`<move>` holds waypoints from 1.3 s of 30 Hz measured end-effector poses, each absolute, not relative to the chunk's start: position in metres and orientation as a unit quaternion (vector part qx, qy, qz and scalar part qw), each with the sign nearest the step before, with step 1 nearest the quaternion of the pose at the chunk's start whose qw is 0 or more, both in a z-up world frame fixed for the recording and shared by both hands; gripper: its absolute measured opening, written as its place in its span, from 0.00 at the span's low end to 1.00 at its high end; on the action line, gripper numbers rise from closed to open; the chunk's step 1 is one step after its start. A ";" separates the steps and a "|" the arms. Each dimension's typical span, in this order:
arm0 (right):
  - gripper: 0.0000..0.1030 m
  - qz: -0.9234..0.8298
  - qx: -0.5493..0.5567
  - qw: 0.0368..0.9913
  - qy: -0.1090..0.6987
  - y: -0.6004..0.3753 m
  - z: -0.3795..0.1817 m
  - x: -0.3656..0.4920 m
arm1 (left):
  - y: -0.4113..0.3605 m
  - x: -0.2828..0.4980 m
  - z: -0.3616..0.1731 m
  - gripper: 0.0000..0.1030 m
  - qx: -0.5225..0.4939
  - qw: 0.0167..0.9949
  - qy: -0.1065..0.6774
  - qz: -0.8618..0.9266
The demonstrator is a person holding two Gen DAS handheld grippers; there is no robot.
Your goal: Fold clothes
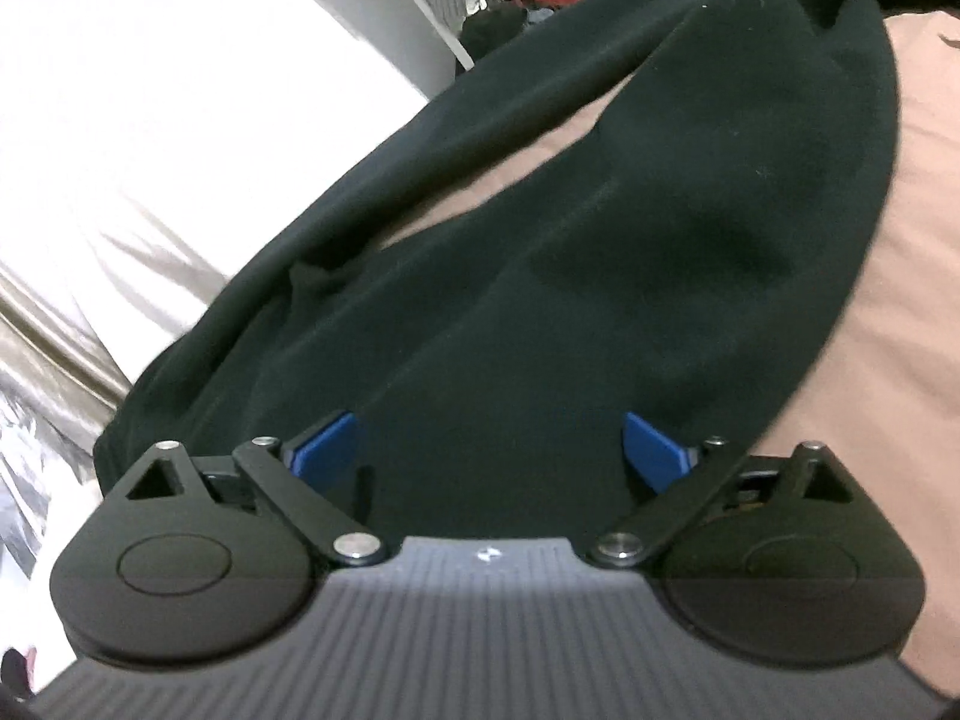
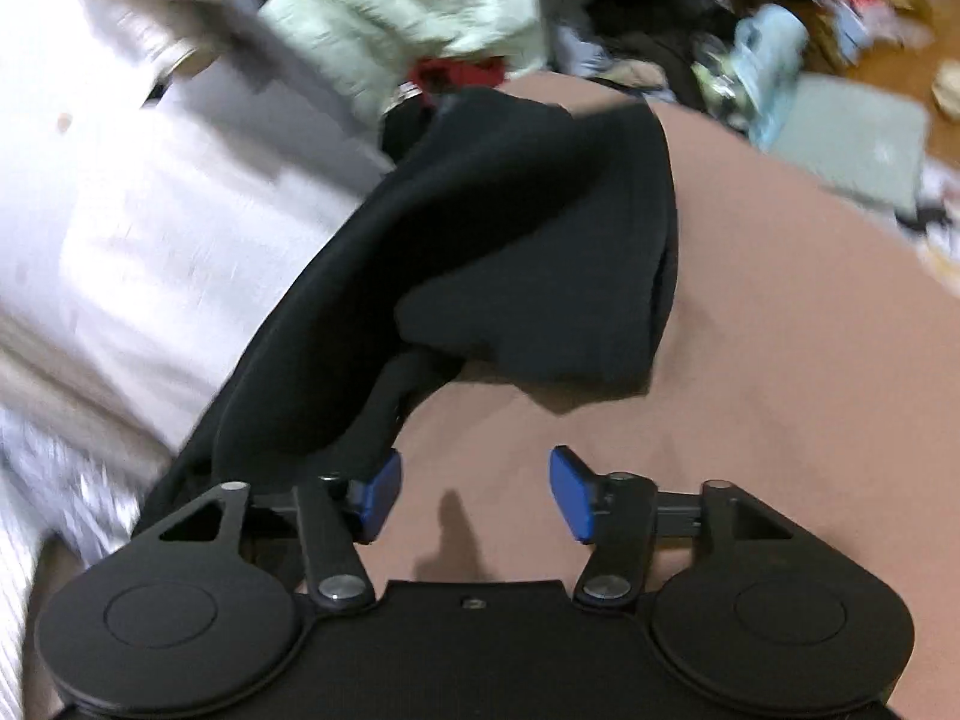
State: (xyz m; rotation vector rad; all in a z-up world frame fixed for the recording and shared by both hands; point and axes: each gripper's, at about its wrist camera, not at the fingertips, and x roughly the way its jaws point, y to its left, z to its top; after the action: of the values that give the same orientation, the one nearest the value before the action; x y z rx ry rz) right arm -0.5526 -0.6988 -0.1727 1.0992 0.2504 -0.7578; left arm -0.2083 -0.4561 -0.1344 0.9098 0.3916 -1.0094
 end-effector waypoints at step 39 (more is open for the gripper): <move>0.52 -0.371 0.409 0.817 0.166 -0.680 -0.089 -0.640 | -0.336 -0.120 -0.116 0.70 0.137 0.788 0.493 -0.342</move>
State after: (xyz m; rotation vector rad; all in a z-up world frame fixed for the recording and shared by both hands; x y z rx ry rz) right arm -0.6402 -0.6802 -0.0886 0.8714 0.3549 -0.7909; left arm -0.1200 -0.3361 -0.1164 0.2958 1.0633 -0.7376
